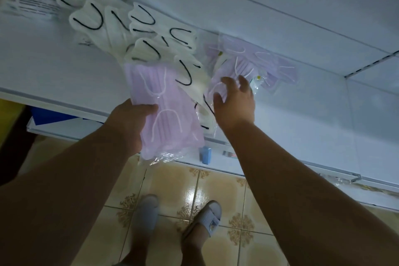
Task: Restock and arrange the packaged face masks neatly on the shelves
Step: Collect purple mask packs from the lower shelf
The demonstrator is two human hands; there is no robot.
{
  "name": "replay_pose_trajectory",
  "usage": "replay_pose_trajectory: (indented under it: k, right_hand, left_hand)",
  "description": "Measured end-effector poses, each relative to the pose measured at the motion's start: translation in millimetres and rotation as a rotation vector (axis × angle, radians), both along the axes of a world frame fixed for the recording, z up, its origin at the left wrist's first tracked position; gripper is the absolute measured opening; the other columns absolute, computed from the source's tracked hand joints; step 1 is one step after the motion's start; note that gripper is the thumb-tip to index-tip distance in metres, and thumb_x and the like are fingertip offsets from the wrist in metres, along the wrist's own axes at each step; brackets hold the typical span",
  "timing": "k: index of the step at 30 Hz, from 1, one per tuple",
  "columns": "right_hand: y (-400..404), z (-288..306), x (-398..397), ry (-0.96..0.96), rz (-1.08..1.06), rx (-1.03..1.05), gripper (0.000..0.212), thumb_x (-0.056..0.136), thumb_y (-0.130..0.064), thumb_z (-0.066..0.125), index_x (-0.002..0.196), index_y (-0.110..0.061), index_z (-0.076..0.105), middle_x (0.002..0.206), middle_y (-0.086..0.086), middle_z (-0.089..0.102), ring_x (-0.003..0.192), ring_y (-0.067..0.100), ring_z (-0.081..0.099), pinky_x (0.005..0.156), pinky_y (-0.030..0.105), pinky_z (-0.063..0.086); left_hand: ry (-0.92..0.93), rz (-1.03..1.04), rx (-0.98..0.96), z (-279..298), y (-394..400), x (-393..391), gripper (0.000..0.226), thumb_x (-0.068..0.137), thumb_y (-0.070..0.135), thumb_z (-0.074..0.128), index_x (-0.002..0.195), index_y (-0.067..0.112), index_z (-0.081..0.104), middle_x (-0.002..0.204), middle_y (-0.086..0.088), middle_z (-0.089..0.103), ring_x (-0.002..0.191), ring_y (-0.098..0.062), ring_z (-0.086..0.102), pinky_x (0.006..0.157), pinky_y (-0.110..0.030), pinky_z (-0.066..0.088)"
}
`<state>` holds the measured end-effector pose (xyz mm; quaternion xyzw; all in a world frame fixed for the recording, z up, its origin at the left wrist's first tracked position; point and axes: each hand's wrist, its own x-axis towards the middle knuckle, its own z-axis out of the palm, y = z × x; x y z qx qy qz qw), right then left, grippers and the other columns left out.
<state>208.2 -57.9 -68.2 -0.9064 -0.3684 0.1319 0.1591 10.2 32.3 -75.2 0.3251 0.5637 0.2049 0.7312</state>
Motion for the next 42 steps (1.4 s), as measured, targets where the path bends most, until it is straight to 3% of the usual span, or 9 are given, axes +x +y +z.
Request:
replay_pose_trajectory:
  k: [6,10,12,16,21,27,31,34,42]
  right_hand:
    - [7,-25,17,0.062,-0.157,-0.17,0.037,0.094,-0.038,0.048,0.128,-0.03,0.06,0.152,0.005,0.037,0.137,0.027,0.034,0.103,0.04,0.036]
    - [4,-18,23,0.097,-0.352,-0.007,0.027,0.091,-0.019,0.058,0.116,-0.017,0.067,0.146,0.009,0.039,0.123,0.03,0.05,0.102,0.034,0.042]
    - [-3,-10,22,0.184,-0.476,0.114,0.029,0.087,-0.008,0.061,0.114,-0.019,0.062,0.131,0.004,0.043,0.094,0.027,0.059,0.086,0.031,0.048]
    - [-16,-11,30,0.929,-0.762,0.555,0.021,0.084,0.003,0.061,0.096,-0.013,0.057,0.089,0.01,0.059,0.072,0.019,0.059,0.064,0.025,0.051]
    - [-32,1,35,1.578,-0.739,0.862,0.027,0.093,0.009,0.047,0.106,-0.008,0.063,0.103,0.012,0.068,0.088,0.024,0.067,0.071,0.031,0.059]
    - [-44,18,30,1.091,-0.112,0.309,0.026,0.087,0.006,0.063,0.098,-0.018,0.065,0.091,0.01,0.067,0.075,0.023,0.061,0.063,0.029,0.049]
    - [-38,16,61,0.458,0.029,0.254,0.01,0.089,-0.018,0.066,0.089,-0.025,0.058,0.085,-0.007,0.063,0.067,0.008,0.059,0.064,0.023,0.047]
    - [-20,2,113,0.063,0.094,0.192,0.02,0.09,-0.018,0.061,0.11,-0.02,0.062,0.12,0.002,0.058,0.107,0.02,0.058,0.09,0.029,0.045]
    - [5,-42,203,-0.077,0.298,-0.236,0.055,0.096,-0.036,0.054,0.147,-0.024,0.038,0.151,0.007,0.04,0.139,0.033,0.039,0.109,0.05,0.038]
  left_hand:
    - [-0.062,0.16,-0.014,12,1,-22,0.023,0.095,0.014,0.064,0.118,0.011,0.064,0.1,-0.003,0.071,0.064,-0.002,0.069,0.05,-0.014,0.05]
    - [-0.176,0.103,-0.006,17,-10,-20,0.029,0.091,0.018,0.065,0.12,0.012,0.065,0.108,-0.004,0.07,0.09,-0.01,0.069,0.069,-0.008,0.052]
    - [-0.18,0.094,-0.06,19,-16,-13,0.026,0.093,0.012,0.064,0.118,0.016,0.066,0.106,-0.005,0.072,0.098,-0.024,0.068,0.078,-0.028,0.057]
    - [-0.193,0.082,-0.118,17,-26,3,0.034,0.092,0.005,0.064,0.122,0.021,0.066,0.114,-0.009,0.073,0.103,-0.033,0.069,0.091,-0.05,0.054]
    - [-0.082,0.187,-0.048,4,-43,18,0.02,0.089,0.011,0.068,0.102,0.026,0.07,0.101,-0.005,0.074,0.098,-0.031,0.07,0.089,-0.047,0.055]
    - [-0.26,0.149,-0.185,13,-74,55,0.063,0.075,0.05,0.081,0.129,0.022,0.063,0.123,-0.006,0.07,0.113,-0.032,0.067,0.102,-0.056,0.048]
    - [-0.032,0.127,0.031,12,-86,89,0.031,0.088,0.01,0.073,0.116,0.017,0.063,0.101,-0.005,0.071,0.087,-0.024,0.066,0.074,-0.033,0.052]
    - [-0.001,0.183,0.051,0,-90,108,0.025,0.09,0.01,0.07,0.112,0.017,0.061,0.079,0.0,0.064,0.068,-0.014,0.057,0.059,-0.024,0.04]
    - [-0.059,0.177,0.017,-12,-97,138,0.045,0.075,0.013,0.077,0.118,0.015,0.063,0.092,-0.01,0.066,0.084,-0.026,0.062,0.07,-0.029,0.048]
